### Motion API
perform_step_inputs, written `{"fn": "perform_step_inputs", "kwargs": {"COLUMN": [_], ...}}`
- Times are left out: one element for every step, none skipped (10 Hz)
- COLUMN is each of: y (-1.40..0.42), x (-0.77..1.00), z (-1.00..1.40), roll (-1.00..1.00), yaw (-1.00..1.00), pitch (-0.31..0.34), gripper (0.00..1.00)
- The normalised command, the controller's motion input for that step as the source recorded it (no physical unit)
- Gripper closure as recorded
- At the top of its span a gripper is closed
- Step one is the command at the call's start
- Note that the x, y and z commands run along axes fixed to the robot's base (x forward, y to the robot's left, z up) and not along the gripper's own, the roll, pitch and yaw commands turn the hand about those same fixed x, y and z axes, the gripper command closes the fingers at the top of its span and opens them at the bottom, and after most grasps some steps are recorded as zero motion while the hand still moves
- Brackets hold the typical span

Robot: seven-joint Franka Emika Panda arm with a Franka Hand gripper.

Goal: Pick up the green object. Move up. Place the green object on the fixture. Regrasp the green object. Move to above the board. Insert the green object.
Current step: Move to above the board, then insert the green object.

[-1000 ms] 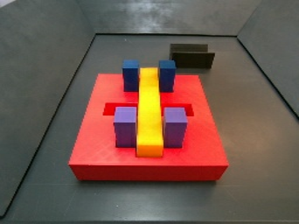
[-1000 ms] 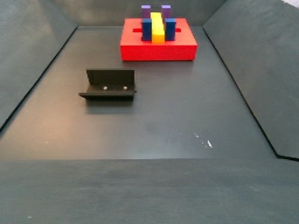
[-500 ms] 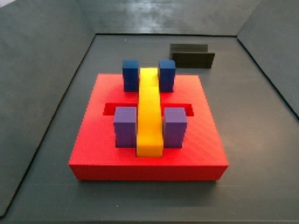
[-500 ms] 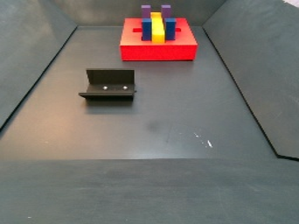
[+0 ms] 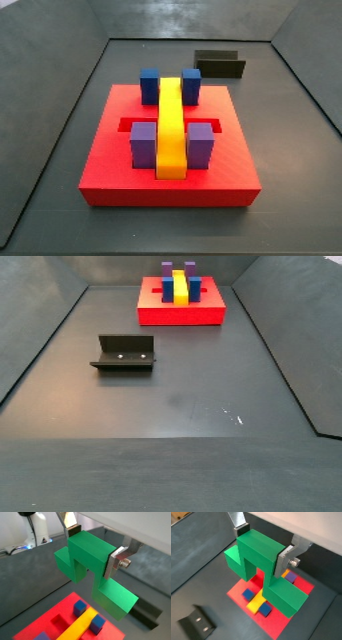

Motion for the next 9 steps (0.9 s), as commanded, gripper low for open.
{"fn": "perform_step_inputs", "kwargs": {"y": [0.02, 0.01, 0.01, 0.00, -0.03, -0.16, -0.21, -0.21, -0.17], "x": [-0.06, -0.05, -0.03, 0.08, 0.18, 0.36, 0.41, 0.39, 0.23], "z": [0.01, 0.00, 0.00, -0.16, -0.30, -0.43, -0.47, -0.45, -0.34], "roll": [-0.56, -0.38, -0.25, -0.15, -0.13, -0.06, -0.01, -0.01, -0.05], "yaw": [-0.01, 0.00, 0.00, 0.00, 0.00, 0.04, 0.09, 0.10, 0.02], "pitch": [-0.032, -0.033, -0.027, 0.077, 0.064, 0.044, 0.021, 0.013, 0.040], "gripper": [1.00, 1.00, 1.00, 1.00, 1.00, 1.00, 1.00, 1.00, 1.00]}}
